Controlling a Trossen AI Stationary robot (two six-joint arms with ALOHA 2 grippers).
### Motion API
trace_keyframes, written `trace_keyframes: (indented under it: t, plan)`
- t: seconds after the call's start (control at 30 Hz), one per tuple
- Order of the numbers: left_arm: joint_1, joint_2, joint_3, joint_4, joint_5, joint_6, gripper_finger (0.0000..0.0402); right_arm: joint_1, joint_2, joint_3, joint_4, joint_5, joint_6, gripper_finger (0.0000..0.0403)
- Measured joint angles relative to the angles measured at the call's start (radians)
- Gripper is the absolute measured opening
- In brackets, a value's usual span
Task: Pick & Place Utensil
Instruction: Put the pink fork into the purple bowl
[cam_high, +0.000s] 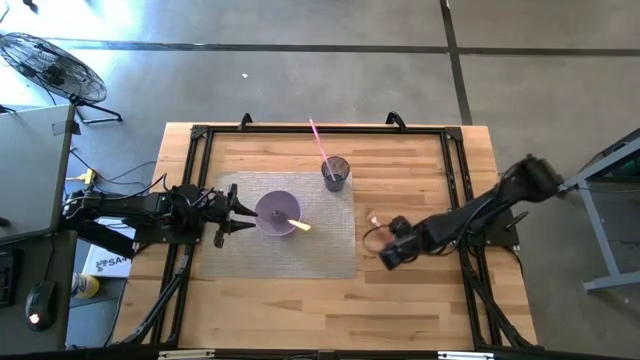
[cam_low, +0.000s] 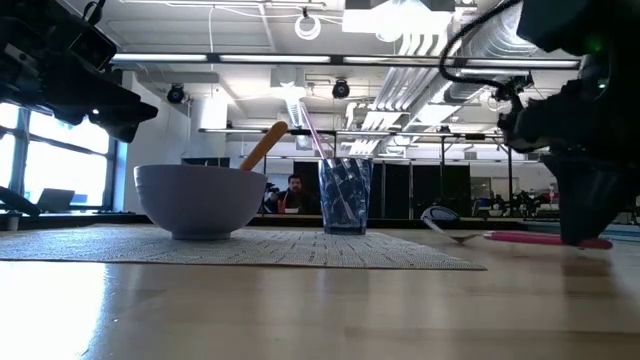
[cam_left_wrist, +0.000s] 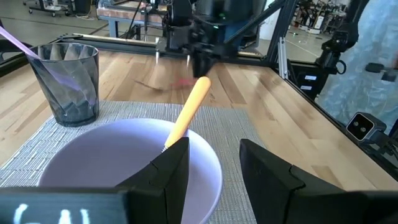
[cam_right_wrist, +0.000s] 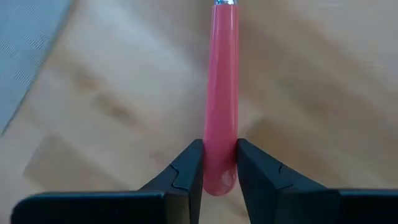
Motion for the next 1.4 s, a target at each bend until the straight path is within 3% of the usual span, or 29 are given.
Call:
trace_keyframes:
  t: [0.23, 0.43, 0.87, 1.4]
  plan:
    - [0.0, 0.0, 0.0, 0.0, 0.0, 0.0, 0.014, 0.047, 0.19, 0.169, -0.011, -0.038, -0.145, 0.0081]
    - [0.0, 0.0, 0.0, 0.0, 0.0, 0.0, 0.014, 0.031, 0.21, 0.231, -0.073, -0.037, -0.164, 0.0108]
    - [0.0, 0.0, 0.0, 0.0, 0.0, 0.0, 0.014, -0.025, 0.209, 0.245, -0.01, 0.135, -0.304, 0.0135]
    - [0.0, 0.0, 0.0, 0.0, 0.0, 0.0, 0.014, -0.111, 0.325, 0.251, 0.053, 0.053, -0.416, 0.0135]
